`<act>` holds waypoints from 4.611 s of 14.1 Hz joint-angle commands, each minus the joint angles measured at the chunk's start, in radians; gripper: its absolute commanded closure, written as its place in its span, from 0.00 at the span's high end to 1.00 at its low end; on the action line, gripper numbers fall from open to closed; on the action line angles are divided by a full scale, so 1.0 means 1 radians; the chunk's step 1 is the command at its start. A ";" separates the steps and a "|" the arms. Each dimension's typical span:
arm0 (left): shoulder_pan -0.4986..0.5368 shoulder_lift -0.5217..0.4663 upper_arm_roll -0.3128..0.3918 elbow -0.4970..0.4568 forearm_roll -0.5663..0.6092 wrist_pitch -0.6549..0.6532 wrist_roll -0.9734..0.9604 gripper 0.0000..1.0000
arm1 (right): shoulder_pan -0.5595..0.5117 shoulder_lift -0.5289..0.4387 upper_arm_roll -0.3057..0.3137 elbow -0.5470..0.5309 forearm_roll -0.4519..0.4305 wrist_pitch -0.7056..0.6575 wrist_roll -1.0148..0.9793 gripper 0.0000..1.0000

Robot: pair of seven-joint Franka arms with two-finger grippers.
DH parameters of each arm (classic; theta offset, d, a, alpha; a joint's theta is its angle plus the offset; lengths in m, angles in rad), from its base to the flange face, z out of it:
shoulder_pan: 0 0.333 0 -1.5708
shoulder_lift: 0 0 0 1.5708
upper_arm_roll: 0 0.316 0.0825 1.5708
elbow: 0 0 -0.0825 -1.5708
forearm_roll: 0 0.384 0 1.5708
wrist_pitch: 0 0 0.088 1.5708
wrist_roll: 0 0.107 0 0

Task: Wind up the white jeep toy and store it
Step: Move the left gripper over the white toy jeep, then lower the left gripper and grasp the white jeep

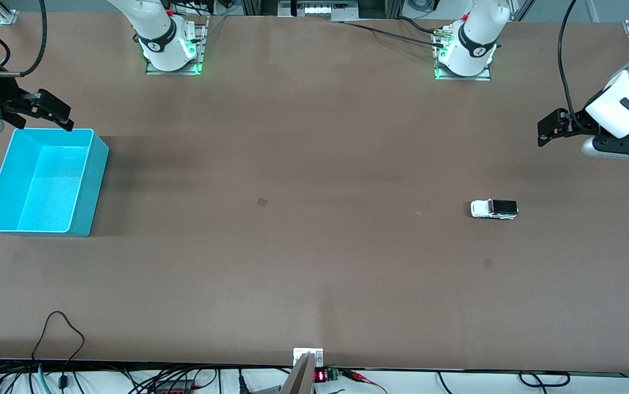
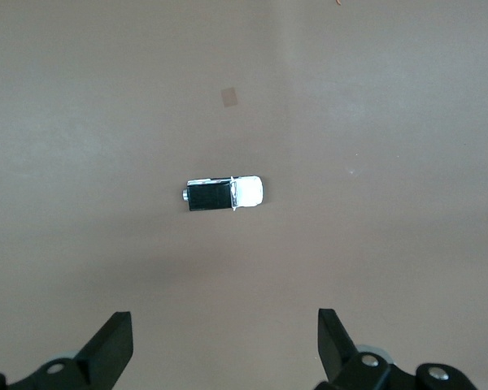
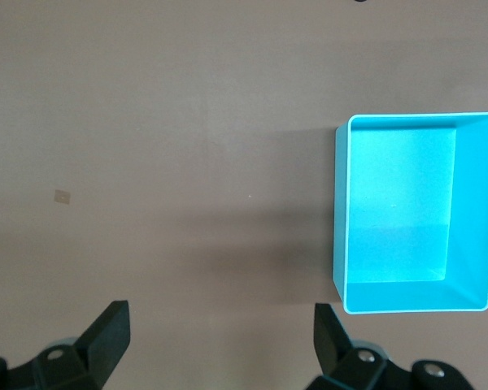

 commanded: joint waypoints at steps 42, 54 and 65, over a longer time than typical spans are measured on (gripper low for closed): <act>0.109 0.341 -0.005 -0.516 0.115 0.914 1.380 1.00 | -0.001 0.006 0.001 0.012 -0.003 -0.004 -0.013 1.00; 0.104 0.422 -0.008 -0.515 0.115 1.015 1.395 0.27 | 0.000 0.010 0.001 0.012 -0.003 -0.004 -0.013 1.00; 0.117 0.465 -0.007 -0.499 0.115 0.976 1.395 0.25 | 0.000 0.012 0.001 0.012 -0.003 -0.004 -0.013 1.00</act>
